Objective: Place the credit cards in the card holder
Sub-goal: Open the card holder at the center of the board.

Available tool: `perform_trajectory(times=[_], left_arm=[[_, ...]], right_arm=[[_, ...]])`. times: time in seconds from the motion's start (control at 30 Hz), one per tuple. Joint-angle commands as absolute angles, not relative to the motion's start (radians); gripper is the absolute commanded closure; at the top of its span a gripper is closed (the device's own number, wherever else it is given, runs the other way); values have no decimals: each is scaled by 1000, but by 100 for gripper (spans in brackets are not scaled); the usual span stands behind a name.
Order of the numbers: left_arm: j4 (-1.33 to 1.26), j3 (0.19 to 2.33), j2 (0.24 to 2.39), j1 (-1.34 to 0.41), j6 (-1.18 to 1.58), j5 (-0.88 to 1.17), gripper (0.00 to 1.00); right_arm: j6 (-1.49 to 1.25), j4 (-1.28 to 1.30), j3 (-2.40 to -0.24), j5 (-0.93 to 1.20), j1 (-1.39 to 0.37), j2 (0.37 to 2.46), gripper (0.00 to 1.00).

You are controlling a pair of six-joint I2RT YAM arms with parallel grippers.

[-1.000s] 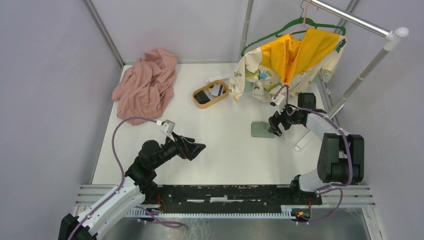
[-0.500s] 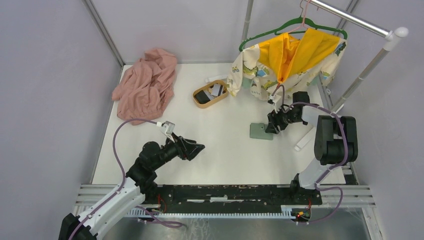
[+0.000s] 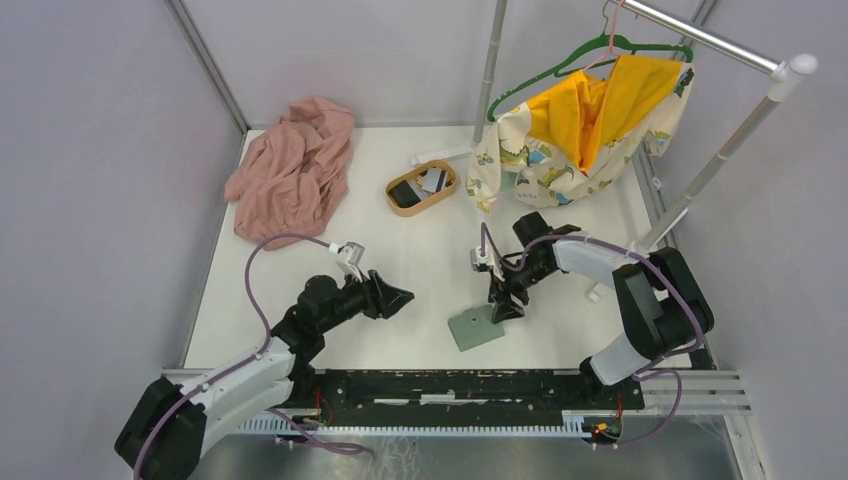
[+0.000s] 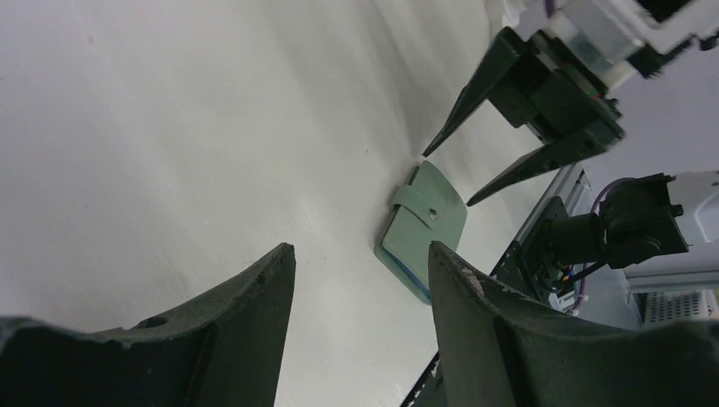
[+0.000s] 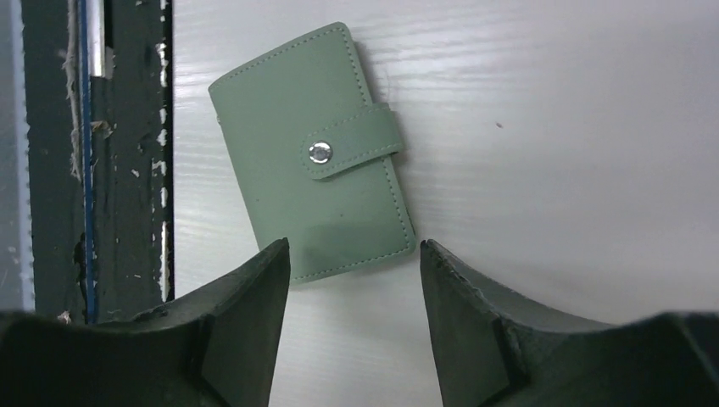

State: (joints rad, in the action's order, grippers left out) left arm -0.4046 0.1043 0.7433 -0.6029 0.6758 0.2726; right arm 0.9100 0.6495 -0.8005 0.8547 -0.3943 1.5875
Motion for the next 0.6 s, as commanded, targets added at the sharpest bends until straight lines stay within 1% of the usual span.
perform_trajectory(times=[0.0, 0.1, 0.17, 0.23, 0.27, 0.33, 0.4, 0.47, 0.57], left_arm=[[-550, 111, 843, -622, 718, 294, 36], [-550, 121, 897, -657, 733, 274, 38], [-543, 121, 916, -700, 755, 235, 41], [-507, 132, 928, -762, 786, 141, 49], [-487, 139, 935, -802, 807, 96, 52], [-465, 153, 955, -886, 863, -4, 53], [-464, 171, 988, -967, 929, -101, 55], [-459, 196, 1053, -1027, 1011, -171, 55], [-478, 236, 1157, -1085, 1104, -219, 55]], right_arm=[[1087, 722, -818, 880, -425, 1501, 35], [1131, 648, -781, 817, -425, 1388, 32], [1250, 601, -706, 848, -433, 1282, 24], [1391, 605, -645, 903, -448, 1227, 14], [1434, 610, -628, 915, -455, 1225, 13], [1464, 635, -631, 897, -468, 1262, 15], [1395, 618, -657, 842, -474, 1312, 22], [1316, 595, -678, 805, -480, 1346, 28], [1259, 542, -663, 743, -494, 1342, 30]])
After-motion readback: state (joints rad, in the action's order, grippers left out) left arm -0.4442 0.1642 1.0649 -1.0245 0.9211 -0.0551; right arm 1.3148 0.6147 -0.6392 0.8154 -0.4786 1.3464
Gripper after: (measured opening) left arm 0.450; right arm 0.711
